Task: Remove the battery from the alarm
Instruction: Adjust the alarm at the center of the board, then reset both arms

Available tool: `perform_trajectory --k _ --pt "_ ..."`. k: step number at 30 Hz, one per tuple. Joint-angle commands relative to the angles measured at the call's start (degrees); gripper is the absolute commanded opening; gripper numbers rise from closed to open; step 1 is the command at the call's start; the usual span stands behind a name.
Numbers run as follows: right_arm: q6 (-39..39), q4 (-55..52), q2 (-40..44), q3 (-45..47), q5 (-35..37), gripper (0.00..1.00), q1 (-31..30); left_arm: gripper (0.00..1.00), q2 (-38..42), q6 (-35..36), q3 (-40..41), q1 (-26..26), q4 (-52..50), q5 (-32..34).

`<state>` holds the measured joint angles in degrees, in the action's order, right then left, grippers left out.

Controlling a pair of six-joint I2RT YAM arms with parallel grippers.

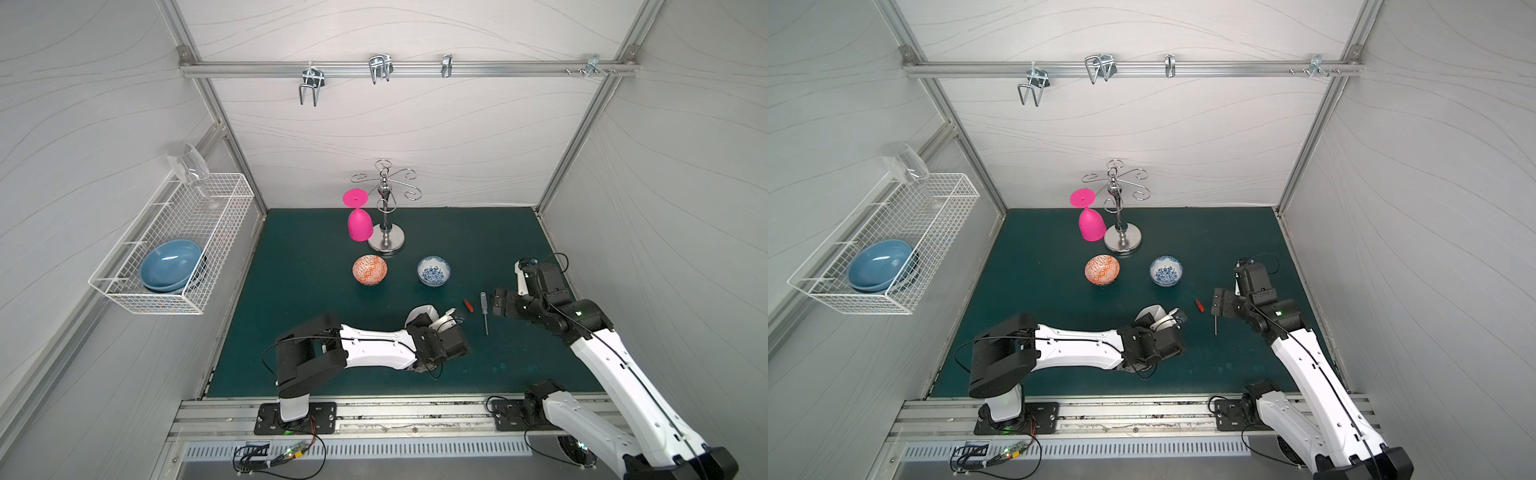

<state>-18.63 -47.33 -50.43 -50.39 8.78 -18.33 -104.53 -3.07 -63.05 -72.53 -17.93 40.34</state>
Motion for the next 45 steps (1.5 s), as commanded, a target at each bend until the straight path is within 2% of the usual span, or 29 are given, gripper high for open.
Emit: perform_trajectory --k 1,6,10,14,16,18,22,23,26,30,34,39,45 --pt "-0.5 2.2 -0.6 -1.3 -3.9 0.99 2.4 0.7 1.0 -2.0 0.4 -0.2 2.1 -5.4" --pt "0.1 4.1 -1.6 -1.8 -7.4 0.99 6.0 0.83 4.7 -1.8 2.4 -0.3 4.8 -11.1" --pt "1.0 6.9 -3.6 -1.4 -13.3 0.99 10.4 0.9 9.9 -1.1 3.8 -0.3 6.3 -13.5" --pt "0.6 15.9 -5.4 2.6 -20.0 0.99 16.5 0.98 18.9 0.6 6.8 0.4 9.5 -14.9" --pt "0.8 21.9 -6.3 5.4 -19.6 0.99 18.5 1.0 23.7 0.7 9.0 2.7 10.2 -14.7" --pt "1.8 28.5 -7.0 8.2 -14.9 0.99 19.7 1.0 29.6 -1.7 10.8 7.5 9.1 -16.9" --pt "6.9 42.8 -8.4 15.2 -1.7 0.99 19.8 1.0 42.2 -6.2 17.6 21.9 10.2 -22.5" --pt "8.7 48.0 -9.3 17.5 1.0 0.99 19.8 1.0 46.1 -6.3 19.9 27.2 11.8 -23.0" --pt "11.6 60.1 -12.4 22.3 3.0 0.99 19.9 1.0 54.3 -5.4 26.1 36.6 15.8 -21.9" --pt "13.2 81.8 -18.8 29.7 0.2 0.99 19.9 1.0 60.5 -5.4 31.7 48.4 20.2 -20.6" --pt "13.4 94.4 -28.1 31.6 -2.9 0.99 19.8 1.0 60.8 -6.2 35.6 57.6 25.3 -15.3" --pt "15.1 104.1 -38.4 31.6 -6.0 0.99 19.4 1.0 52.6 -0.5 42.2 62.9 41.0 -10.8" --pt "15.5 91.2 -38.7 24.9 -6.5 0.99 19.1 1.0 37.4 3.2 43.8 66.5 56.8 -19.7"
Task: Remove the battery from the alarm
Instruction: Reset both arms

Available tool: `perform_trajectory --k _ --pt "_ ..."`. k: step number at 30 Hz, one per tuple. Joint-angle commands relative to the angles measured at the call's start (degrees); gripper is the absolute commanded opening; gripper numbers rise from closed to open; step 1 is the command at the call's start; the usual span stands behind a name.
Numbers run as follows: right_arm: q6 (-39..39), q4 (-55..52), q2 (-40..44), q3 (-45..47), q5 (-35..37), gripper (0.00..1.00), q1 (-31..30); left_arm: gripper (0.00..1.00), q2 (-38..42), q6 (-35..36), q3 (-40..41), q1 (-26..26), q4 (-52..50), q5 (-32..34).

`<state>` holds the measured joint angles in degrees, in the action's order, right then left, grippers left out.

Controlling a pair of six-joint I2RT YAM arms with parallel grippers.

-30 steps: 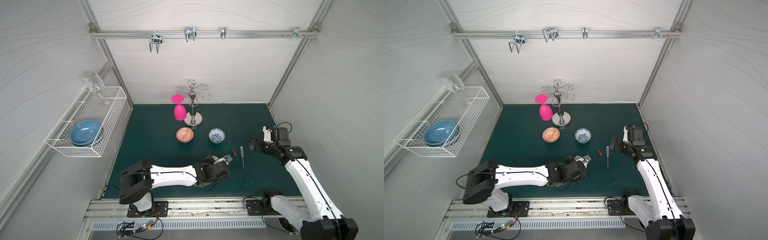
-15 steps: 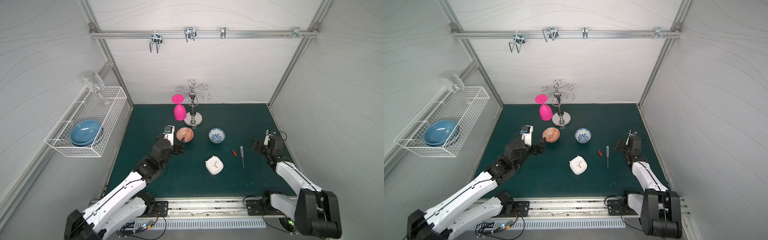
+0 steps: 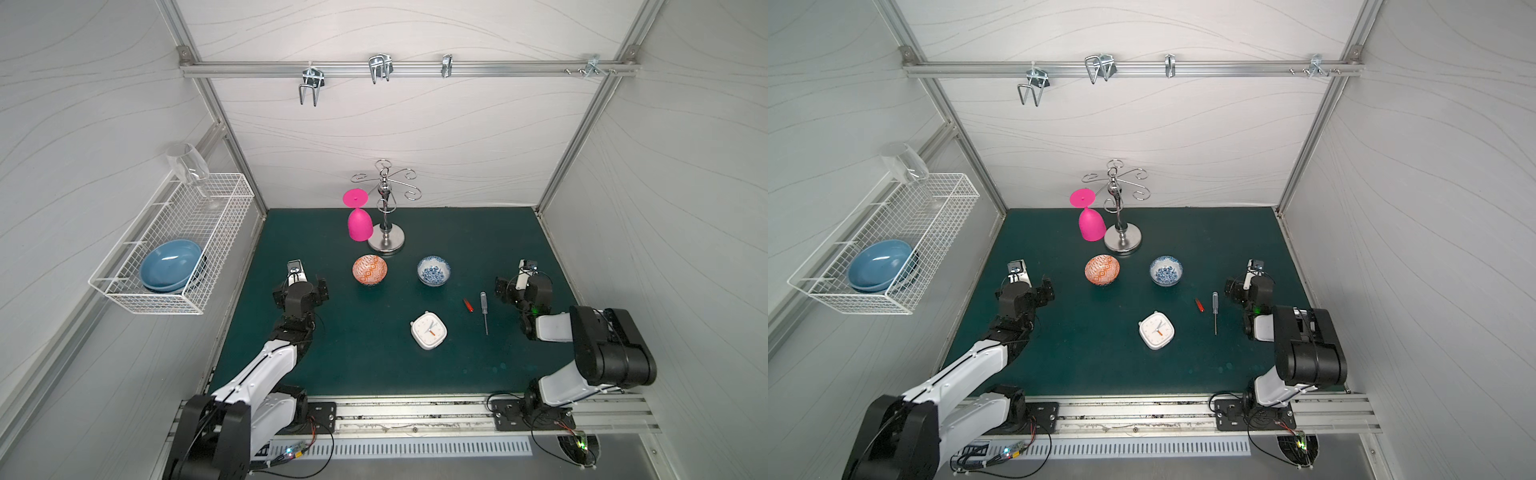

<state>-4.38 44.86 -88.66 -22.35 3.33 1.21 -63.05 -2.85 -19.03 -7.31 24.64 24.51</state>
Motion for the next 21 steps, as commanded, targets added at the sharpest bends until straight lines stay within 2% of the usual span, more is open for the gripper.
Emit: perform_trajectory --k 1,10,13,16,21 --pt "1.6 -1.4 -0.4 -3.3 -0.8 0.99 -0.7 1.0 -6.5 3.4 -0.2 1.9 16.2 -5.5" --pt "1.7 -1.4 -0.5 -3.4 -0.5 0.99 -0.9 1.0 -26.3 5.1 -0.1 6.7 34.5 -19.8" --pt "1.6 -1.4 -0.5 -3.4 -0.4 0.99 -1.0 1.0 -25.5 4.9 -4.0 7.3 25.1 -22.6" --pt "1.7 -1.4 -0.5 -3.4 -0.3 0.99 -1.1 1.0 -25.6 2.6 -5.2 10.4 22.6 -26.4" --pt "2.0 -1.3 -0.4 -3.3 0.2 0.99 -1.3 1.0 -25.8 2.8 -5.1 10.5 23.1 -26.5"
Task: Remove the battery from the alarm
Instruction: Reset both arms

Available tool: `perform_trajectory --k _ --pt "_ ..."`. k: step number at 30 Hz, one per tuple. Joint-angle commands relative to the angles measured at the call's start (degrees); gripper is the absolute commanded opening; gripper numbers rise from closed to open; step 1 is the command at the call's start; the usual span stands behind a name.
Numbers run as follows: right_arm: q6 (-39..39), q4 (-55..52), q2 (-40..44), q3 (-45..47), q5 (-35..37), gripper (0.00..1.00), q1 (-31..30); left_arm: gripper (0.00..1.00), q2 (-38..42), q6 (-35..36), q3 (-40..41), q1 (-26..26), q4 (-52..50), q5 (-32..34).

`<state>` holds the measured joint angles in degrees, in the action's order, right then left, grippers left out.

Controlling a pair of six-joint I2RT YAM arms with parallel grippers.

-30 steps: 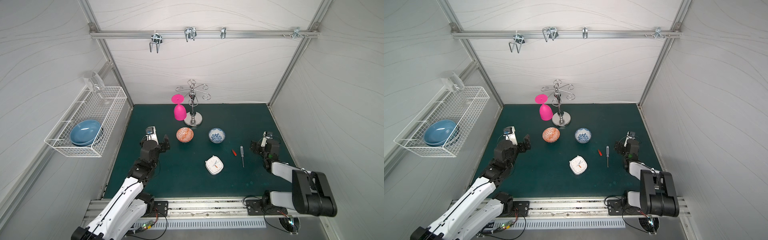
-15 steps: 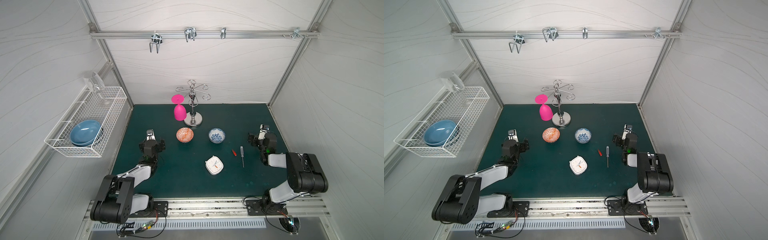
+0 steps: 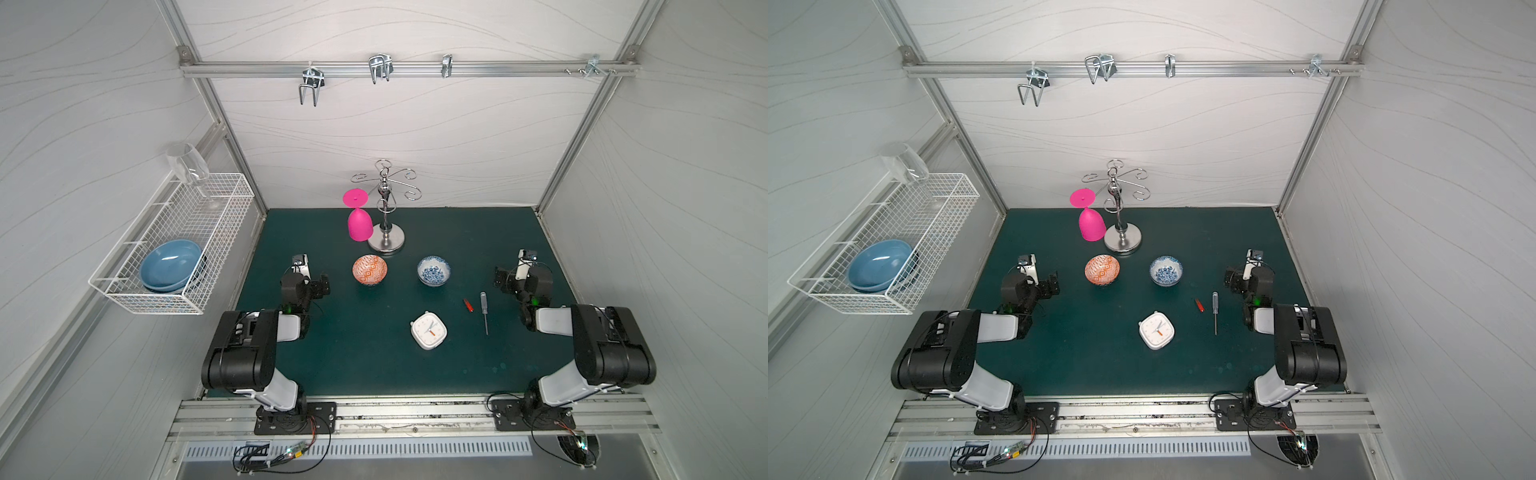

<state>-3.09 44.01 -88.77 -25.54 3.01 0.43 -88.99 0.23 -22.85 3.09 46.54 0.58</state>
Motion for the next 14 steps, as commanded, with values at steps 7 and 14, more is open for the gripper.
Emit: perform_trajectory --k 7,14 --pt "0.7 -0.6 -0.3 -0.1 0.5 0.99 -0.6 1.0 0.2 -0.2 -1.4 0.0 1.1 -2.3" --pt "0.7 -0.6 -0.3 -0.1 0.6 0.99 -0.6 1.0 0.2 -0.2 -1.3 -0.1 1.1 -2.3"
